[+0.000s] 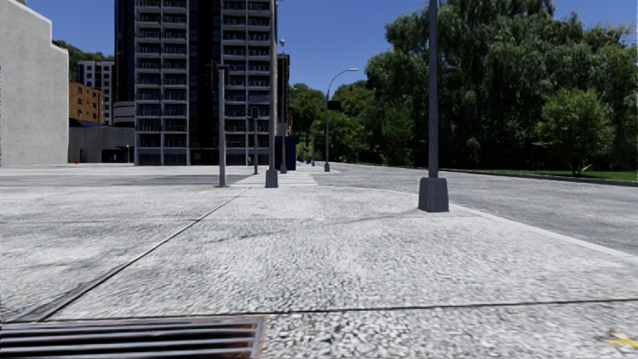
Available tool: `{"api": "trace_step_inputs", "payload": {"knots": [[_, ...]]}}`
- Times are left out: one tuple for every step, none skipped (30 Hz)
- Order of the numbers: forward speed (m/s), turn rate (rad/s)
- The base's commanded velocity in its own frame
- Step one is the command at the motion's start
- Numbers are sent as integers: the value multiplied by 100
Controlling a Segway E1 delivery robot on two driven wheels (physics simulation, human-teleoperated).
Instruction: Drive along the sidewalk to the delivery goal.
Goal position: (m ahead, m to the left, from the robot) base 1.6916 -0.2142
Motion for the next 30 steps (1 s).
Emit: {"api": "trace_step_inputs", "payload": {"knots": [[200,-18],[200,-18],[200,-18],[200,-18],[200,-18],[200,-18],[200,-18],[200,-18],[200,-17],[200,-1],[200,-1],[200,0],[199,0],[199,0],[198,0],[193,0],[176,0],[176,0],[155,0],[130,0],[112,0],[112,0],[107,0],[101,0],[101,0],[92,0],[86,0],[82,0],[82,0],[77,0]]}}
